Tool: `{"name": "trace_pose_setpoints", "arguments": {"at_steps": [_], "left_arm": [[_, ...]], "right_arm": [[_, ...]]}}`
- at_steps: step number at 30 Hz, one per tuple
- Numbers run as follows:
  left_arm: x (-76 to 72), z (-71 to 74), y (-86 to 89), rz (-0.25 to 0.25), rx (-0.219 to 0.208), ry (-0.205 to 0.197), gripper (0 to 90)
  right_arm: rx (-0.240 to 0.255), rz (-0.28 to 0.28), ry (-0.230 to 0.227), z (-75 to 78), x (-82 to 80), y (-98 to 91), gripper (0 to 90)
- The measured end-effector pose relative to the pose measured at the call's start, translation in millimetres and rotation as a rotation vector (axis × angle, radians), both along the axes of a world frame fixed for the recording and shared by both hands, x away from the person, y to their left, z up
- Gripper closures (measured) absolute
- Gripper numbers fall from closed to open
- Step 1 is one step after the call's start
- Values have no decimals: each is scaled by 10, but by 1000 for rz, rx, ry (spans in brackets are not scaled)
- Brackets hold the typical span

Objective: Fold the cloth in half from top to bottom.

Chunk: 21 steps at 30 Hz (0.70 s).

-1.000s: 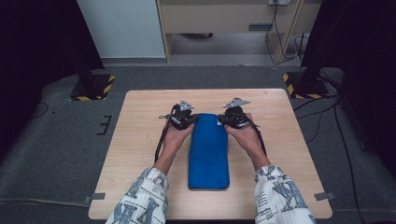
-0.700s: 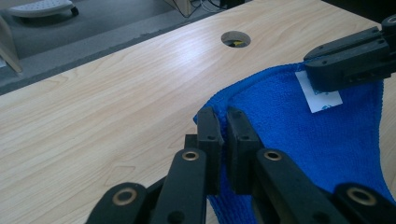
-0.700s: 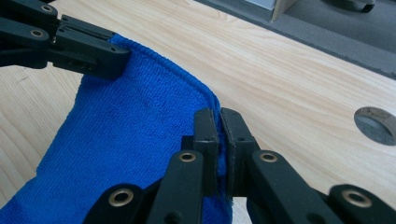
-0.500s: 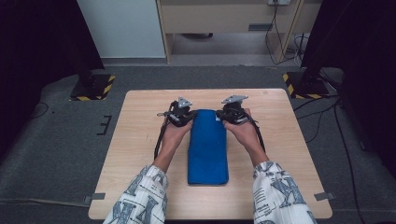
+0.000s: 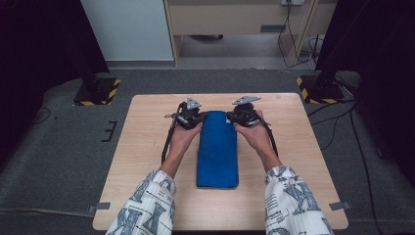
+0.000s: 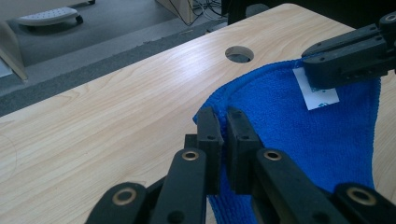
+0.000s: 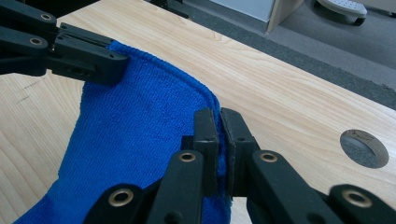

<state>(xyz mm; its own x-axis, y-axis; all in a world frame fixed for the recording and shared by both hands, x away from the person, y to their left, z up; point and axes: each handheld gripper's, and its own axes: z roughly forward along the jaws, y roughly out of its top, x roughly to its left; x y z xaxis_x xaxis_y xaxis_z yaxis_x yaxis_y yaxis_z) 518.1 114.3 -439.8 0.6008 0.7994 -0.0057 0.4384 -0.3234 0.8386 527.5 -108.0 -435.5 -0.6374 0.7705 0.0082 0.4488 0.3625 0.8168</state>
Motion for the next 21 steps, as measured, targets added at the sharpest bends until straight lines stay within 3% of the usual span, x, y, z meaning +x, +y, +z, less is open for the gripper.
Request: {"name": "trace_pose_setpoints", "arguments": {"at_steps": [8, 21], "left_arm": [[-59, 9, -23, -9, 6, -6, 851], [-270, 18, 5, -42, 13, -28, 852]], "right_arm": [[5, 14, -10, -15, -83, 5, 860], [26, 47, -24, -34, -363, -110, 860]]}}
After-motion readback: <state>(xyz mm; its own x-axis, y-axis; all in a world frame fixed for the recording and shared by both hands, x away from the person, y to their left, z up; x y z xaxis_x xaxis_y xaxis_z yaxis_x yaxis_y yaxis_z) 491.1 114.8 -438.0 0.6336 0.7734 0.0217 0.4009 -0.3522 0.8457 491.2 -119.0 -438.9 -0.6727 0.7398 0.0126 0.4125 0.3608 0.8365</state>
